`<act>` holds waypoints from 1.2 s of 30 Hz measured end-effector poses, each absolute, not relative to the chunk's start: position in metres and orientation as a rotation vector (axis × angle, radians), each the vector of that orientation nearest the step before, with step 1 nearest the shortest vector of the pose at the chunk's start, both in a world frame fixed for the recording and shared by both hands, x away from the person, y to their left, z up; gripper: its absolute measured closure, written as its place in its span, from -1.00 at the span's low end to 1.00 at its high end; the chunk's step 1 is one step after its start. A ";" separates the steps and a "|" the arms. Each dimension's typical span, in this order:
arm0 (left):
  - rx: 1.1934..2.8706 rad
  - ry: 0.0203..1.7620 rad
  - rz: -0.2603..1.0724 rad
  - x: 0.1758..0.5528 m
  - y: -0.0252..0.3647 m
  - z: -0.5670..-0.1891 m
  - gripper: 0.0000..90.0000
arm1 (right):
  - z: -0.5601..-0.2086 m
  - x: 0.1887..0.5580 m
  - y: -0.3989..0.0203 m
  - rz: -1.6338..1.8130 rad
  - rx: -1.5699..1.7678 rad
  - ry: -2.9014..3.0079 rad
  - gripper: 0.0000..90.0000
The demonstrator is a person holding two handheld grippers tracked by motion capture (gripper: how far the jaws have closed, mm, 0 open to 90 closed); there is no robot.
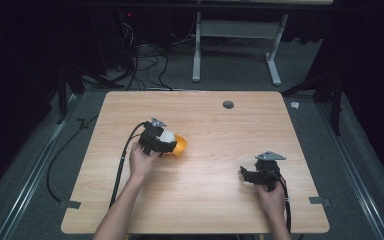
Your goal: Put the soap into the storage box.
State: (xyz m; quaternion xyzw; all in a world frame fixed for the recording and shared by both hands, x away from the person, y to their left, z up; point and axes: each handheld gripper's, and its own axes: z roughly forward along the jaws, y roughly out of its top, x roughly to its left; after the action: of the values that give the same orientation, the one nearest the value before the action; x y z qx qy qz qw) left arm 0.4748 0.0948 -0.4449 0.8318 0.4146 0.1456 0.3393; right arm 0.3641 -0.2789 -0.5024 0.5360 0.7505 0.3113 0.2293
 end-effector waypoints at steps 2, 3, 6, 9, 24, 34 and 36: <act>2.171 1.080 0.377 0.475 0.094 -0.446 -0.46 | -0.502 0.364 -0.279 0.856 1.473 2.067 -0.51; 2.172 1.082 0.381 0.476 0.094 -0.447 -0.46 | -0.502 0.364 -0.279 0.855 1.475 2.067 -0.51; 2.180 1.086 0.382 0.477 0.093 -0.449 -0.46 | -0.502 0.364 -0.279 0.856 1.476 2.066 -0.51; 2.186 1.087 0.382 0.477 0.092 -0.451 -0.46 | -0.502 0.364 -0.279 0.856 1.473 2.067 -0.51; 2.201 1.097 0.379 0.479 0.090 -0.456 -0.46 | -0.502 0.364 -0.279 0.856 1.476 2.066 -0.51; 2.214 1.094 0.385 0.478 0.086 -0.460 -0.47 | -0.502 0.364 -0.279 0.856 1.473 2.067 -0.51; 2.203 1.088 0.392 0.477 0.087 -0.458 -0.47 | -0.502 0.364 -0.279 0.855 1.477 2.066 -0.51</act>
State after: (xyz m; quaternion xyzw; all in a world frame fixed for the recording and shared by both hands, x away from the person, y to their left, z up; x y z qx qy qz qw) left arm 0.4774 0.0869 -0.4577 0.8386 0.4142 0.1490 0.3209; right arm 0.3640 -0.2788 -0.5024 0.5366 0.7504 0.3106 0.2291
